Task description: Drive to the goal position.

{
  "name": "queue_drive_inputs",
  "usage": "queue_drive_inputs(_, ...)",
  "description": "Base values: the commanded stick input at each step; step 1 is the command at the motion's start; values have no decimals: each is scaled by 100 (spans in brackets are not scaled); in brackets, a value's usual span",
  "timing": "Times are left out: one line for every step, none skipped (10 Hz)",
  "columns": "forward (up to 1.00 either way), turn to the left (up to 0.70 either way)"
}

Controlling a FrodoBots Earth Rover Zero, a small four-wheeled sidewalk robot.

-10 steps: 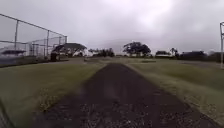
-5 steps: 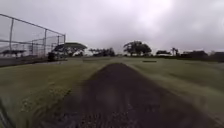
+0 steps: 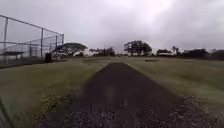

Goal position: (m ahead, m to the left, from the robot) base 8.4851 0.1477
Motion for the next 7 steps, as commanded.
queue_drive_inputs(100, 0)
queue_drive_inputs(100, 0)
queue_drive_inputs(100, 0)
queue_drive_inputs(100, 0)
queue_drive_inputs(100, 0)
queue_drive_inputs(100, 0)
queue_drive_inputs(100, 0)
